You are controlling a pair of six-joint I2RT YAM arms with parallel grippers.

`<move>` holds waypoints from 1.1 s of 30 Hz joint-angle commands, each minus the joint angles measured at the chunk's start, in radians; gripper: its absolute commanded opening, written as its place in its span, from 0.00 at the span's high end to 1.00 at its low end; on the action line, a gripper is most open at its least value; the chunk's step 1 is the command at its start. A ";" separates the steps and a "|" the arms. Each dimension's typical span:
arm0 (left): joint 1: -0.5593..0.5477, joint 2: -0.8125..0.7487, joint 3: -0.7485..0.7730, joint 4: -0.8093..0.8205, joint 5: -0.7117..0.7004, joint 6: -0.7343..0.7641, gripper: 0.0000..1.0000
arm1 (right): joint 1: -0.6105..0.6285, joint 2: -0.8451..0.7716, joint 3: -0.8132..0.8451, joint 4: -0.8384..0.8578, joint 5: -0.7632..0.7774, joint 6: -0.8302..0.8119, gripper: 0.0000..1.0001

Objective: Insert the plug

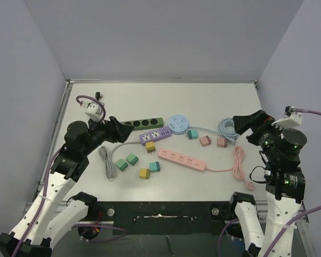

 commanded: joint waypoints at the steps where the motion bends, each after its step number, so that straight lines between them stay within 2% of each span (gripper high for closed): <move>1: -0.011 -0.058 -0.047 0.157 0.040 -0.069 0.27 | 0.008 -0.049 -0.009 0.009 -0.031 0.040 0.03; 8: -0.015 -0.092 -0.140 0.233 0.121 -0.229 0.26 | 0.011 -0.065 -0.079 -0.022 -0.133 0.053 0.02; 15: -0.013 -0.033 -0.222 0.140 0.130 -0.364 0.26 | 0.012 -0.082 -0.200 0.031 -0.146 -0.032 0.02; 18: -0.013 0.005 -0.266 0.116 0.132 -0.379 0.31 | 0.012 -0.052 -0.241 0.029 -0.121 -0.052 0.02; 21: -0.016 0.044 -0.281 0.034 0.064 -0.343 0.38 | 0.012 -0.038 -0.296 0.038 -0.105 -0.060 0.02; 25: -0.026 0.117 -0.281 -0.036 -0.031 -0.310 0.39 | 0.013 -0.035 -0.371 0.095 -0.117 -0.051 0.00; 28: -0.048 0.217 -0.253 -0.031 -0.089 -0.317 0.39 | 0.019 -0.023 -0.436 0.174 -0.158 -0.039 0.05; 33: -0.092 0.408 -0.160 -0.130 -0.365 -0.418 0.43 | 0.122 0.084 -0.472 0.263 -0.074 -0.010 0.09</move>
